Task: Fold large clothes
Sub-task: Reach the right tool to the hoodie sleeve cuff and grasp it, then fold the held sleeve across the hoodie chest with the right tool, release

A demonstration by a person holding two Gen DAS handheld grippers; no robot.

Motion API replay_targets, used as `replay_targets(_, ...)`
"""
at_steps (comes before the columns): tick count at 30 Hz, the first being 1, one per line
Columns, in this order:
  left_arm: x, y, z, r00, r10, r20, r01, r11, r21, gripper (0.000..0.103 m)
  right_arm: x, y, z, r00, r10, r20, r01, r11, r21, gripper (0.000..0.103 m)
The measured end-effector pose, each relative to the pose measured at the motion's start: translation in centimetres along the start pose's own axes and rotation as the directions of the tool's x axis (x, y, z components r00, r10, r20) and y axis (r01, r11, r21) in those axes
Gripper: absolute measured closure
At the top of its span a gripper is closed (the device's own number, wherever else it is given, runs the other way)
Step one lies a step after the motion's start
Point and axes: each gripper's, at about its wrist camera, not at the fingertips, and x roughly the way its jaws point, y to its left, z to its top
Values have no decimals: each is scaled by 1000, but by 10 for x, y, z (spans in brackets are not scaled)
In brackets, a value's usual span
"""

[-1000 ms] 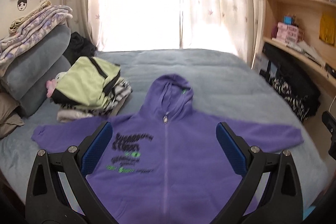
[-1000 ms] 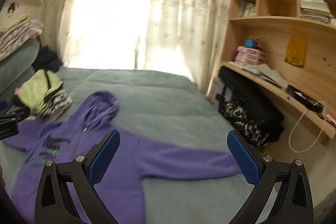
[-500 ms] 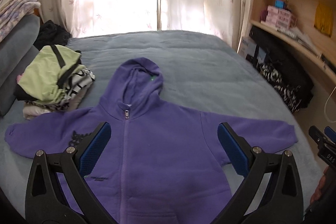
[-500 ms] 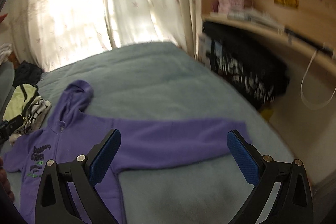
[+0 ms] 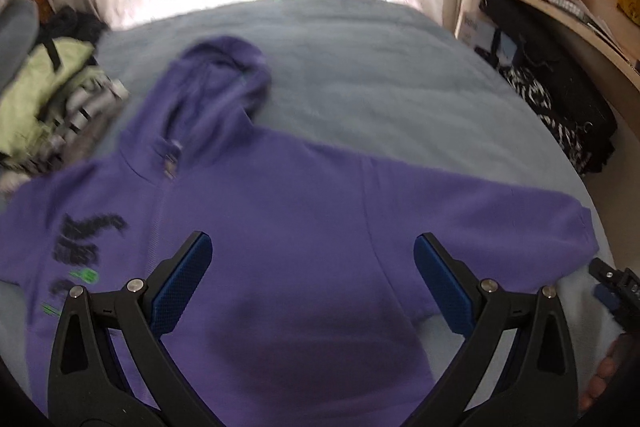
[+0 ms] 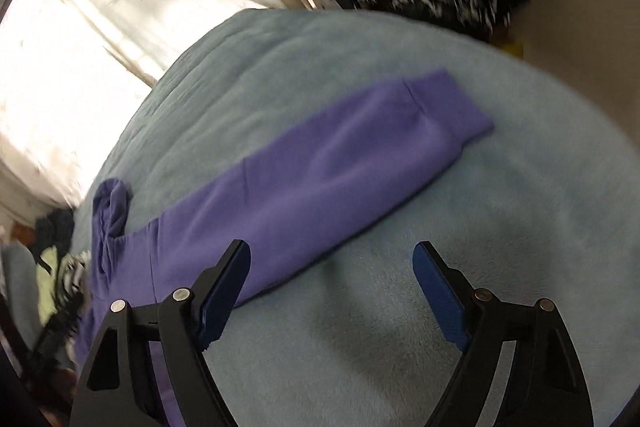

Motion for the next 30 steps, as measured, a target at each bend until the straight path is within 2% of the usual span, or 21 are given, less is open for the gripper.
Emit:
replay_targets(2, 15, -4, -4, 998, -46, -32, 46, 999, -15, 5, 21, -17, 3, 1000, 10, -21, -9, 999, 51, 18)
replay_targets(6, 31, -13, -13, 1000, -3, -27, 3, 1000, 19, 8, 57, -43, 12, 1000, 16, -21, -13, 991, 131, 18)
replay_targets(10, 40, -18, -16, 999, -18, -33, 19, 999, 30, 9, 84, -49, 31, 1000, -15, 0, 15, 988, 153, 18)
replay_targets(11, 40, -15, -16, 999, -22, -33, 23, 999, 30, 9, 90, -50, 38, 1000, -17, 8, 16, 986, 166, 24)
replay_targets(12, 37, -13, -16, 999, -31, -28, 32, 999, 29, 10, 96, -51, 45, 1000, -17, 11, 15, 984, 176, 43)
replay_targets(13, 36, -12, -16, 999, -38, -22, 38, 999, 27, 12, 95, -44, 50, 1000, -12, 5, 11, 984, 178, 57)
replay_targets(14, 25, -5, -16, 999, -47, -17, 47, 999, 21, 14, 98, -41, 57, 1000, -7, 2, 7, 984, 179, 80)
replay_targets(15, 16, 1, -14, 998, -63, -11, 64, 998, 20, 17, 94, -36, 60, 1000, -11, 24, 6, 985, 174, 87)
replay_targets(18, 0, 17, -12, 994, -107, -19, 107, 994, 17, 18, 52, 14, 69, 985, 93, 143, -104, 992, 74, 89)
replay_targets(21, -21, 41, -15, 994, -107, 7, 107, 994, 8, 18, 14, 77, 61, 952, 250, 177, -242, 968, -65, 89)
replay_targets(23, -37, 60, -18, 995, -93, 26, 93, 996, -9, 18, -4, 123, 50, 924, 345, 165, -318, 933, -169, 89)
replay_targets(25, -56, 85, -21, 996, -74, 46, 76, 996, -49, 18, -19, 173, 32, 897, 422, 130, -373, 882, -289, 89)
replay_targets(28, -85, 126, -29, 995, -14, 96, 23, 996, -88, 17, -18, 241, -4, 881, 472, 39, -411, 802, -434, 89)
replay_targets(30, -103, 153, -38, 989, 52, 136, -40, 995, -91, 17, -6, 277, -32, 884, 467, -20, -409, 754, -514, 89)
